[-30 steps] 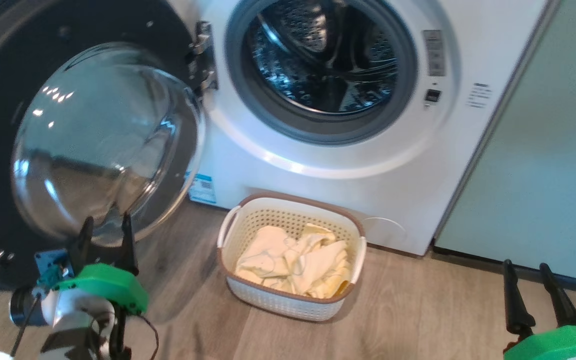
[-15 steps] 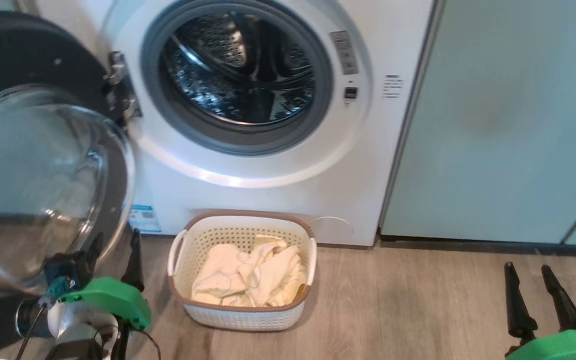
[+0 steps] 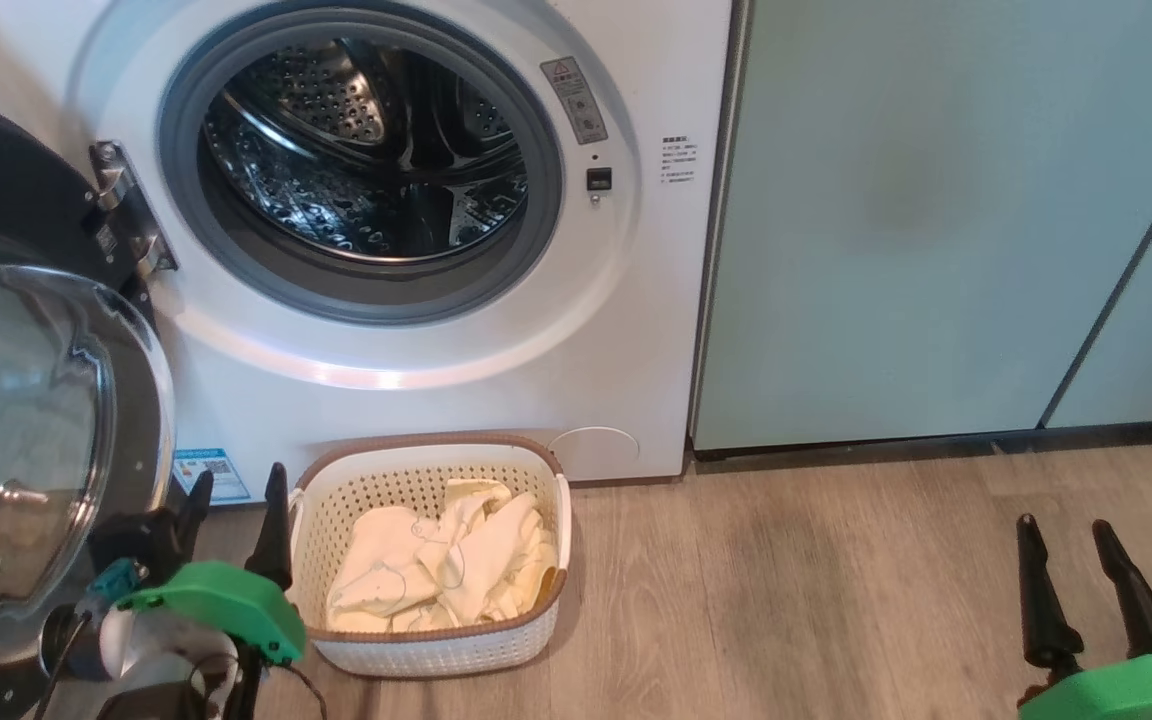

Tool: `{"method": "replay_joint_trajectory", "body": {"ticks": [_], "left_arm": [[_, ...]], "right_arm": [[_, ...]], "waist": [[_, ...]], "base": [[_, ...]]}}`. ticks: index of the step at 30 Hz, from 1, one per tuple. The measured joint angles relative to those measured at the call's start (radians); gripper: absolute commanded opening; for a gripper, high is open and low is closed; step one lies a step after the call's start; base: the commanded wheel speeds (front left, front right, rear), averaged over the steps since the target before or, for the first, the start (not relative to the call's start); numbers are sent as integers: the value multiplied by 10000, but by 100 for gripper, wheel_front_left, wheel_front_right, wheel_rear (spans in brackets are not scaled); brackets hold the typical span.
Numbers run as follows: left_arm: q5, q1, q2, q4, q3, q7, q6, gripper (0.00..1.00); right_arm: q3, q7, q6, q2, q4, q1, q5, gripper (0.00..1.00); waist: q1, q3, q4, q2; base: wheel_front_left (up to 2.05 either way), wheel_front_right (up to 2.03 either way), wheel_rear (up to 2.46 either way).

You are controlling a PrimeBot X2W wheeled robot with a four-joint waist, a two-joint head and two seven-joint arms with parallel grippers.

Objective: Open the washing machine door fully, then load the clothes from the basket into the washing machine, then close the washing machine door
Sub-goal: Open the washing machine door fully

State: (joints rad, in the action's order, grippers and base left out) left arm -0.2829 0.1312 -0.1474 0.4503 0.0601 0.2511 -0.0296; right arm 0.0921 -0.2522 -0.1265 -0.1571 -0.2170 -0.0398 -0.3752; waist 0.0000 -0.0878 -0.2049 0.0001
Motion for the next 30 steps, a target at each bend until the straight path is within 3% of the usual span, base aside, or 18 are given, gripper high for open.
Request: {"method": "replay_joint_trajectory", "body": {"ticks": [30], "left_arm": [[29,169,69,535,328,0,-558,100]], "right_arm": [[-171,0,0,17,-42,-162,73,100]], "waist": [[0,83,242,0]], "base": [[0,0,0]]}}
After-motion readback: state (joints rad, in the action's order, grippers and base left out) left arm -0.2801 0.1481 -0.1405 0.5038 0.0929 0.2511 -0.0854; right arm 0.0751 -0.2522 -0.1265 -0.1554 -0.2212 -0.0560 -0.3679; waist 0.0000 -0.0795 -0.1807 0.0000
